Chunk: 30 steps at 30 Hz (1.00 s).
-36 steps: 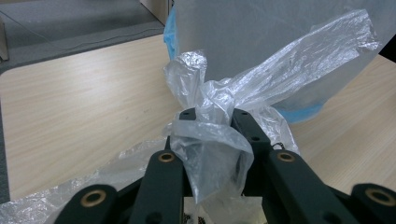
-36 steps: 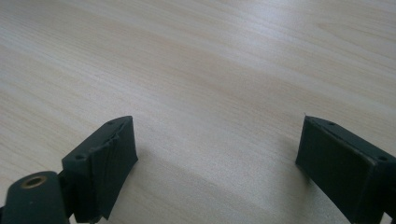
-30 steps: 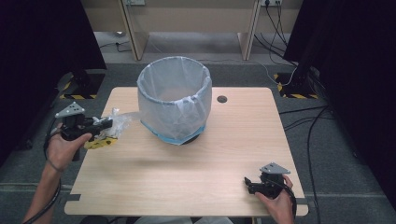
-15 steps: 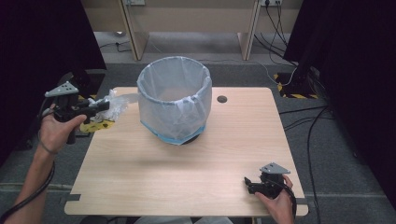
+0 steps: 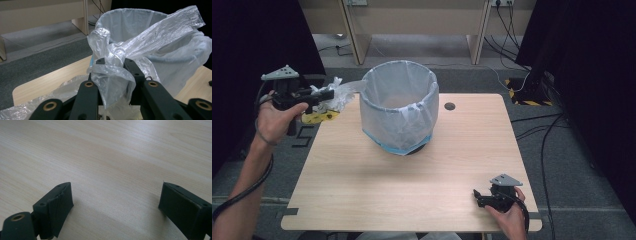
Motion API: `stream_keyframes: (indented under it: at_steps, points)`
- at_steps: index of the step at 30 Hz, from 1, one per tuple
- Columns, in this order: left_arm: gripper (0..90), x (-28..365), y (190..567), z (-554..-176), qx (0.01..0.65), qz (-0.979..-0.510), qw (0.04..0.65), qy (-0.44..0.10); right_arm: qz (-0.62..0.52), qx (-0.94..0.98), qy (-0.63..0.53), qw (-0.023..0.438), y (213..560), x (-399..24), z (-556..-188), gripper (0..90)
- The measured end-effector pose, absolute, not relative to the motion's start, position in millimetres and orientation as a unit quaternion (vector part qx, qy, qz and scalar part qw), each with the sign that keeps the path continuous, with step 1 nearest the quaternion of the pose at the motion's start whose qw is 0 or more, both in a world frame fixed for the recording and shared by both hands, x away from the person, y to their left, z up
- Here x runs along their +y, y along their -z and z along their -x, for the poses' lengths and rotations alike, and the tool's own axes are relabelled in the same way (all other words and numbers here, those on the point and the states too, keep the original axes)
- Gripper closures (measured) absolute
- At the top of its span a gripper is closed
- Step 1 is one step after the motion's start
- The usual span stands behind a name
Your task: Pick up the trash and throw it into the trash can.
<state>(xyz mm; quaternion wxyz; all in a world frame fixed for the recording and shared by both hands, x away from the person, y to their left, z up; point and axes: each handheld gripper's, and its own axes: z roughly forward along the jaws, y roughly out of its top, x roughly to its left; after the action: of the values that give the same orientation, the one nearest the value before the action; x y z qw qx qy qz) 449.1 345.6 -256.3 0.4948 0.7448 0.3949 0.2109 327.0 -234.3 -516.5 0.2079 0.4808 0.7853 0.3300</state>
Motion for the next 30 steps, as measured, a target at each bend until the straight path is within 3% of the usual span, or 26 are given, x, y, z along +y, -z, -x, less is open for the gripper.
stream_keyframes:
  at_steps: [30]
  points:
    - [74.0, 254, 215, -512, 0.366, -0.781, 0.465, -0.203, -0.481, 0.785, -0.331, 0.208, 517, -234, -327, 11.6]
